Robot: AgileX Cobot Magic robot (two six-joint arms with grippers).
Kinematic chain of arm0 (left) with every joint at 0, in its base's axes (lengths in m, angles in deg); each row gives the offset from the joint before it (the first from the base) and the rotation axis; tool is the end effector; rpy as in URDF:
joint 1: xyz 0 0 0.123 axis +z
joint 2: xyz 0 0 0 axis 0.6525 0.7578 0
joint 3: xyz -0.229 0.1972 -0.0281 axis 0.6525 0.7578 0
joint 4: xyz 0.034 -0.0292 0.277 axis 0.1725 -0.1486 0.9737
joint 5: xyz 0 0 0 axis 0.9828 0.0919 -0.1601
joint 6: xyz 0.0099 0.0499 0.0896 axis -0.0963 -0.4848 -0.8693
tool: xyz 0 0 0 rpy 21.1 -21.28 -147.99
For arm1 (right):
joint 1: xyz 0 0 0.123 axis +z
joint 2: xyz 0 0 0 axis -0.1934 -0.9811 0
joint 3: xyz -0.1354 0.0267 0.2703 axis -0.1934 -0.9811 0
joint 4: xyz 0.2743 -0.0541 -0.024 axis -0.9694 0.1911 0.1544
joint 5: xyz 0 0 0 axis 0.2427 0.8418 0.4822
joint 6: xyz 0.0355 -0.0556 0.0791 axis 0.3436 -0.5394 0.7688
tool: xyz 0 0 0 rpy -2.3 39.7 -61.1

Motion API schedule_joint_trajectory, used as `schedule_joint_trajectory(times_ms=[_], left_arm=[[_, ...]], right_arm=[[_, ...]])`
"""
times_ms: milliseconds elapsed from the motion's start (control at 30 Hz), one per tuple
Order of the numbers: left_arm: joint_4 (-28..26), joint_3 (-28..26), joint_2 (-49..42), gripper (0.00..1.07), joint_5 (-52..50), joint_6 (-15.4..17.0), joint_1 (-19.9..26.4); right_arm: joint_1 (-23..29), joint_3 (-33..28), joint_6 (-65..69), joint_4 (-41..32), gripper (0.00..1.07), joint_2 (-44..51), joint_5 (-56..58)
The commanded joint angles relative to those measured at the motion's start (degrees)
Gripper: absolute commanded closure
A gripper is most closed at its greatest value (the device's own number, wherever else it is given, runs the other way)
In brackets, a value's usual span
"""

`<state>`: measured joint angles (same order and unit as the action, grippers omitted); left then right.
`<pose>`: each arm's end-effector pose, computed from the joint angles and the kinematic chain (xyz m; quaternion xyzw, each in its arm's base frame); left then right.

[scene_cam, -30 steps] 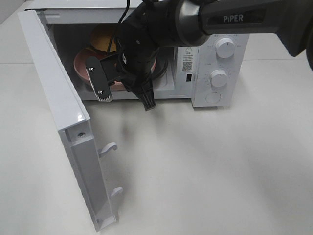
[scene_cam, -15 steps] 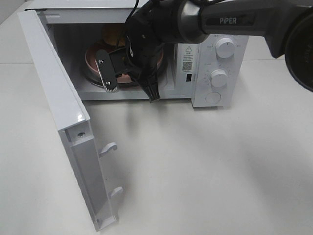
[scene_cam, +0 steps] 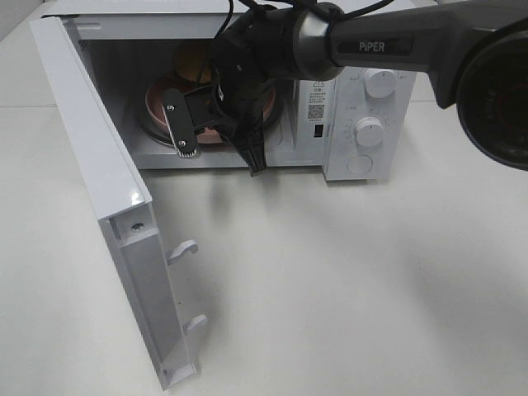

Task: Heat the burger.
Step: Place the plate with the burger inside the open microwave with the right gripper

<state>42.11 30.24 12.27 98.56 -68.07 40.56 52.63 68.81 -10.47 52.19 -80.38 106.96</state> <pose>0.0110 -0.0040 0.2877 0.0499 0.8488 0.0063 0.5264 0.4439 0.3612 0.1437 -0.8115 0.4838 -0.2070 0.2541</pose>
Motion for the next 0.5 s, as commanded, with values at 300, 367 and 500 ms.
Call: schedule_joint_trajectory(times_ms=[300,367,500], left_arm=[[-0.5,0.1,-1.0,0.02,-0.9,0.1,-0.3],[-0.5,0.1,-1.0,0.02,-0.9,0.1,-0.3],[-0.5,0.1,-1.0,0.02,-0.9,0.1,-0.3]], right_arm=[[-0.1,2.9,-1.1,-0.2,1.07,-0.5,-4.1],[-0.1,3.0,-1.1,-0.3,1.07,-0.5,-4.1],[-0.1,3.1,-1.4,-0.3,1.07,-0.5,-4.2]])
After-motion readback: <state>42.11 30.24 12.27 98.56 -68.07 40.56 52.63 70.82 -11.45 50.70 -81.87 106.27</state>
